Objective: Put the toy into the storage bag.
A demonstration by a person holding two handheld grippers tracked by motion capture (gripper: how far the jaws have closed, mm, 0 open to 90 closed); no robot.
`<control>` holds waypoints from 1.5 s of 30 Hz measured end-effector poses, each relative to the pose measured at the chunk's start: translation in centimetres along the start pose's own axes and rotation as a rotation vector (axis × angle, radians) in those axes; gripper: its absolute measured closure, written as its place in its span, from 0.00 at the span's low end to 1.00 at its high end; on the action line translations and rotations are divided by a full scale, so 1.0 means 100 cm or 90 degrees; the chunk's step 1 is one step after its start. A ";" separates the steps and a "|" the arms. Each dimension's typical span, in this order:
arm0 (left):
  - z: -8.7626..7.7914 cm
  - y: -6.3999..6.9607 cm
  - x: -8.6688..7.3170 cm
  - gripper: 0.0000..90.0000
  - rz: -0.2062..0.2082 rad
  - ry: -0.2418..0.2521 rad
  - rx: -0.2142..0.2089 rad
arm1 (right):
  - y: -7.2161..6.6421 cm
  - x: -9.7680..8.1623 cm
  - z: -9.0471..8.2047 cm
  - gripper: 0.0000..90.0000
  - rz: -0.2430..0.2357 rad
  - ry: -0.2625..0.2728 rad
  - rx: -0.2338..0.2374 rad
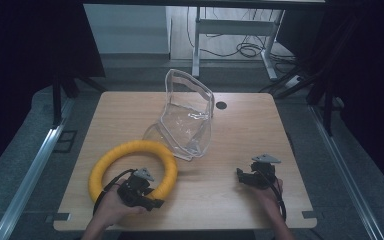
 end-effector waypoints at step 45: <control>-0.088 -0.025 0.007 0.56 -0.052 0.314 -0.036 | 0.000 0.000 0.000 0.16 0.000 0.001 -0.001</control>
Point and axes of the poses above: each handheld gripper's, and its own axes: z roughly forward along the jaws, x roughly out of its top, y roughly to its right, the point moved 8 cm from there along z, roughly forward along the jaws, and after that the axes turned 4 degrees about z, right-handed, at the moved point
